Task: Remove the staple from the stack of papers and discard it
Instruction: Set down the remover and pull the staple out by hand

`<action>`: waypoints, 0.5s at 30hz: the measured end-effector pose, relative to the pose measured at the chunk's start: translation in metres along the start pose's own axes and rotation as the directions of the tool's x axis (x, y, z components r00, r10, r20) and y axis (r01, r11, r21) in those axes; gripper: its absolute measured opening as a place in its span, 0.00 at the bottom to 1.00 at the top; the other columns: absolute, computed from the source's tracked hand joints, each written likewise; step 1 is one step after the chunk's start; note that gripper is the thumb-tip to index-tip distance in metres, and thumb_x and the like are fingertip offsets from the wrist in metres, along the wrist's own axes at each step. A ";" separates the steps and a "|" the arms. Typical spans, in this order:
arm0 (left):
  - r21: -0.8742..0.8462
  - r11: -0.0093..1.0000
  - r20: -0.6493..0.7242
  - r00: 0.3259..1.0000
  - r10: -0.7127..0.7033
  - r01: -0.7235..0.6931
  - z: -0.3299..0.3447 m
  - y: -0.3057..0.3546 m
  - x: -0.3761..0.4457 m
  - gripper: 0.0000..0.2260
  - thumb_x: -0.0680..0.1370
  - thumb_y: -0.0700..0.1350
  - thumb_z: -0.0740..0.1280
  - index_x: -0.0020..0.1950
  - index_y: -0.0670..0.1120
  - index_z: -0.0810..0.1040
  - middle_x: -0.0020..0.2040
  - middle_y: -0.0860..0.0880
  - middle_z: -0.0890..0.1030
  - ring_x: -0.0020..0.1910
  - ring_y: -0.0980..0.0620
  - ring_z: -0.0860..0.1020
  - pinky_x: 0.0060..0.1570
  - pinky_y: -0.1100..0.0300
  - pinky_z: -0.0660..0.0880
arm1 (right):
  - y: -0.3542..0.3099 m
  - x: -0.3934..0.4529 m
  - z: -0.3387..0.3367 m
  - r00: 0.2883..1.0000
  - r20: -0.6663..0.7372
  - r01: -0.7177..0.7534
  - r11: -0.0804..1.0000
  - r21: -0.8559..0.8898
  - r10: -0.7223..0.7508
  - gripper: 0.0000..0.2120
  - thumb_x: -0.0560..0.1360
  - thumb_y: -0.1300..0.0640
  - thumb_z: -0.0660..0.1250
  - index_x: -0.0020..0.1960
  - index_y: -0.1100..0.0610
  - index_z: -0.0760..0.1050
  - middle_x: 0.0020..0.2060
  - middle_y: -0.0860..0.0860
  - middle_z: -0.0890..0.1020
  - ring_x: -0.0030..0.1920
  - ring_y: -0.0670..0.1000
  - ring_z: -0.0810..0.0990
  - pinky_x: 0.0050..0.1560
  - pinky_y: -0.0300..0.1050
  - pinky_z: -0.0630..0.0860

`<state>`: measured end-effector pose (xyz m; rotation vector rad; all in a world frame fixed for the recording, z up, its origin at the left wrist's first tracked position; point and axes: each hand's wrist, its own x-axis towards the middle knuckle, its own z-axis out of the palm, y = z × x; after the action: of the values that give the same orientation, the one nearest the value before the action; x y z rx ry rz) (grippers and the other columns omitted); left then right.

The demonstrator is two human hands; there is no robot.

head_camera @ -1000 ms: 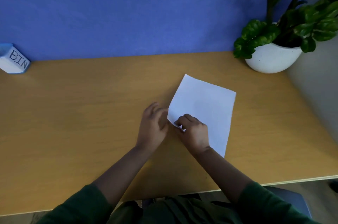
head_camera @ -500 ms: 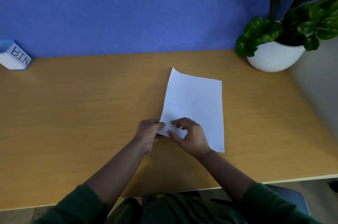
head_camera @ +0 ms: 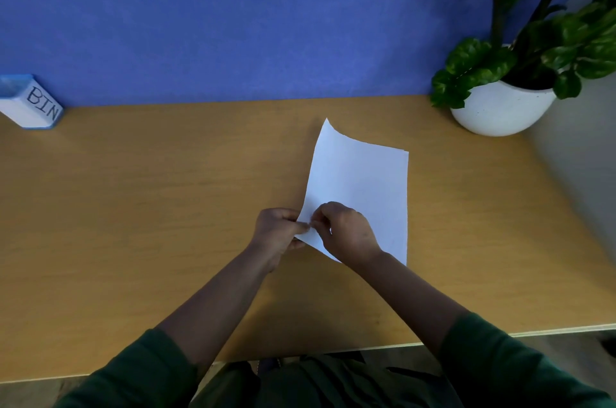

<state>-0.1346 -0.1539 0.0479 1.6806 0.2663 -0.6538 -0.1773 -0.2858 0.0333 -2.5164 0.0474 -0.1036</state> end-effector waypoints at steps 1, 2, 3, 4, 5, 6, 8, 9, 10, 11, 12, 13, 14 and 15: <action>-0.003 1.000 0.002 1.000 0.008 -0.008 0.001 0.001 -0.001 0.03 0.70 0.32 0.71 0.41 0.39 0.82 0.42 0.44 0.82 0.45 0.46 0.81 0.35 0.61 0.80 | 0.000 0.002 -0.001 1.000 0.025 0.011 1.000 -0.012 -0.011 0.07 0.77 0.59 0.62 0.49 0.60 0.78 0.46 0.54 0.82 0.43 0.55 0.80 0.42 0.47 0.75; -0.013 1.000 -0.002 1.000 0.011 -0.011 0.001 0.001 -0.001 0.05 0.70 0.32 0.71 0.38 0.42 0.82 0.39 0.46 0.82 0.43 0.46 0.81 0.35 0.60 0.80 | -0.001 0.004 -0.003 0.999 0.040 0.025 1.000 -0.017 -0.025 0.07 0.77 0.60 0.62 0.50 0.61 0.77 0.47 0.55 0.81 0.44 0.56 0.80 0.43 0.47 0.76; -0.031 1.000 -0.010 1.000 0.003 -0.003 0.001 0.002 0.000 0.06 0.70 0.32 0.71 0.37 0.43 0.81 0.39 0.46 0.82 0.42 0.46 0.81 0.35 0.60 0.80 | -0.001 0.006 -0.004 0.998 0.047 0.041 0.999 -0.021 -0.040 0.08 0.78 0.60 0.61 0.50 0.61 0.77 0.47 0.56 0.81 0.44 0.56 0.80 0.44 0.48 0.76; -0.053 0.999 -0.019 1.000 -0.011 0.010 0.002 0.002 0.001 0.05 0.70 0.32 0.71 0.38 0.42 0.81 0.39 0.45 0.82 0.42 0.46 0.81 0.34 0.60 0.79 | -0.001 0.007 -0.004 0.997 0.050 0.056 0.998 -0.029 -0.054 0.08 0.78 0.60 0.61 0.51 0.62 0.77 0.47 0.57 0.81 0.43 0.57 0.80 0.44 0.48 0.77; -0.067 0.997 -0.021 0.999 -0.028 0.026 0.002 0.002 0.002 0.03 0.71 0.33 0.71 0.39 0.39 0.81 0.41 0.44 0.82 0.43 0.46 0.80 0.33 0.60 0.79 | -0.001 0.007 -0.005 0.997 0.051 0.068 0.997 -0.041 -0.066 0.08 0.78 0.60 0.60 0.51 0.62 0.77 0.48 0.57 0.81 0.43 0.57 0.80 0.44 0.48 0.77; -0.066 0.997 -0.023 0.999 -0.038 0.037 0.002 0.003 0.002 0.02 0.71 0.34 0.71 0.42 0.36 0.81 0.42 0.41 0.81 0.43 0.45 0.80 0.33 0.60 0.79 | -0.001 0.007 -0.005 0.996 0.051 0.079 0.995 -0.056 -0.076 0.08 0.78 0.61 0.60 0.51 0.62 0.77 0.48 0.57 0.81 0.43 0.56 0.80 0.43 0.47 0.76; -0.051 0.997 -0.007 0.998 -0.058 0.057 0.002 0.003 0.004 0.08 0.72 0.35 0.70 0.48 0.32 0.79 0.45 0.39 0.78 0.44 0.43 0.78 0.32 0.60 0.80 | 0.000 0.007 -0.005 0.994 0.047 0.099 0.992 -0.075 -0.096 0.09 0.79 0.61 0.59 0.52 0.63 0.77 0.48 0.58 0.80 0.42 0.57 0.80 0.41 0.44 0.74; -0.046 0.997 0.008 0.998 -0.069 0.069 0.002 0.004 0.003 0.09 0.73 0.35 0.69 0.50 0.31 0.79 0.46 0.39 0.77 0.45 0.43 0.78 0.32 0.60 0.80 | 0.000 0.006 -0.005 0.994 0.043 0.107 0.991 -0.076 -0.104 0.09 0.79 0.61 0.59 0.52 0.63 0.77 0.48 0.58 0.80 0.42 0.57 0.80 0.40 0.43 0.73; -0.047 0.996 0.025 0.997 -0.079 0.080 0.001 0.005 0.003 0.08 0.74 0.36 0.68 0.50 0.32 0.79 0.47 0.39 0.78 0.45 0.43 0.79 0.32 0.60 0.80 | 0.000 0.006 -0.004 0.993 0.039 0.111 0.991 -0.070 -0.108 0.09 0.79 0.61 0.59 0.51 0.63 0.77 0.47 0.58 0.80 0.42 0.57 0.80 0.40 0.43 0.72; -0.056 0.994 0.047 0.995 -0.091 0.094 0.001 0.005 0.002 0.06 0.75 0.36 0.68 0.48 0.33 0.79 0.47 0.39 0.79 0.45 0.43 0.79 0.33 0.60 0.81 | 0.000 0.005 -0.004 0.994 0.037 0.108 0.992 -0.060 -0.106 0.09 0.79 0.61 0.59 0.51 0.63 0.77 0.47 0.58 0.80 0.43 0.57 0.80 0.40 0.43 0.72; -0.075 0.991 0.068 0.992 -0.107 0.112 0.000 0.006 0.001 0.04 0.75 0.36 0.67 0.46 0.35 0.79 0.47 0.39 0.80 0.43 0.44 0.80 0.33 0.60 0.81 | 0.000 0.005 -0.004 0.995 0.034 0.095 0.995 -0.042 -0.094 0.09 0.79 0.61 0.59 0.51 0.63 0.77 0.47 0.58 0.80 0.43 0.57 0.80 0.41 0.43 0.72; -0.096 0.987 0.088 0.989 -0.122 0.130 -0.001 0.007 0.001 0.03 0.76 0.36 0.67 0.44 0.37 0.79 0.46 0.40 0.81 0.42 0.45 0.81 0.34 0.60 0.81 | 0.001 0.004 -0.003 0.997 0.026 0.077 0.997 -0.014 -0.076 0.08 0.78 0.61 0.60 0.51 0.63 0.77 0.46 0.58 0.80 0.43 0.56 0.79 0.41 0.42 0.72; -0.115 0.983 0.106 0.985 -0.133 0.145 -0.002 0.007 0.001 0.03 0.76 0.36 0.67 0.44 0.39 0.79 0.45 0.41 0.82 0.41 0.46 0.81 0.33 0.60 0.81 | 0.001 0.004 -0.003 0.998 0.013 0.057 0.998 0.021 -0.057 0.08 0.78 0.62 0.61 0.50 0.63 0.77 0.46 0.58 0.80 0.43 0.56 0.79 0.41 0.41 0.72; -0.130 0.979 0.120 0.983 -0.142 0.157 -0.003 0.008 0.001 0.03 0.76 0.36 0.66 0.43 0.39 0.80 0.43 0.41 0.82 0.40 0.47 0.81 0.32 0.60 0.81 | 0.001 0.003 -0.002 0.999 -0.001 0.037 0.998 0.058 -0.037 0.07 0.77 0.62 0.61 0.49 0.64 0.77 0.45 0.58 0.81 0.43 0.56 0.79 0.42 0.41 0.72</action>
<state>-0.1289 -0.1530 0.0538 1.4953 0.3540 -0.8193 -0.1748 -0.2880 0.0345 -2.4595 -0.0024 -0.1188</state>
